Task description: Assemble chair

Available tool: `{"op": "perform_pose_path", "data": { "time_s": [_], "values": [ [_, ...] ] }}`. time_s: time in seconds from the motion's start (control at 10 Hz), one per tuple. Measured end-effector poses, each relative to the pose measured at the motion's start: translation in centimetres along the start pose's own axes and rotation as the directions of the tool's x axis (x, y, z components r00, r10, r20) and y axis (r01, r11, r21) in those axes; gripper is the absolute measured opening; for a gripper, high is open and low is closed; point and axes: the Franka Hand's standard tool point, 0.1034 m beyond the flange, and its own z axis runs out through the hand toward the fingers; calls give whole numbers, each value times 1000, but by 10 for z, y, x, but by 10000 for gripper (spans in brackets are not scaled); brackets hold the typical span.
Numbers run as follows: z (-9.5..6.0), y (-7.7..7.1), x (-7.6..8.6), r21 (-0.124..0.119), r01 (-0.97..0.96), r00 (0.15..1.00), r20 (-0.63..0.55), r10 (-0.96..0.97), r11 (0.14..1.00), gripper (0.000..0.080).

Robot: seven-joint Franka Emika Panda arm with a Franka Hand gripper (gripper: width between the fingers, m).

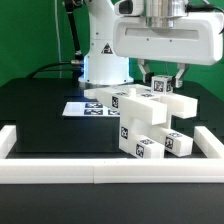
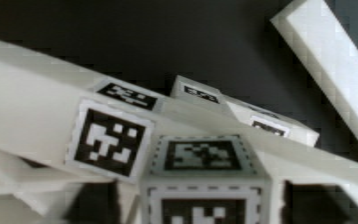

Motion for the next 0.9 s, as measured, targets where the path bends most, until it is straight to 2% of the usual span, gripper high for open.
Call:
{"op": "perform_pose_path", "data": {
  "time_s": [0.1,0.2,0.3,0.6,0.9],
  "values": [
    [0,0,-1,-1,25,1000,1,-25,1000,597],
    [-1,-2,-2,-4,57,998,3,-57,998,597],
    [-1,-2,-2,-3,184,983,2,-184,983,639],
    [0,-3,-4,-3,416,910,2,-416,910,646],
    [0,-3,-4,-2,643,766,2,-643,766,649]
  ]
}}
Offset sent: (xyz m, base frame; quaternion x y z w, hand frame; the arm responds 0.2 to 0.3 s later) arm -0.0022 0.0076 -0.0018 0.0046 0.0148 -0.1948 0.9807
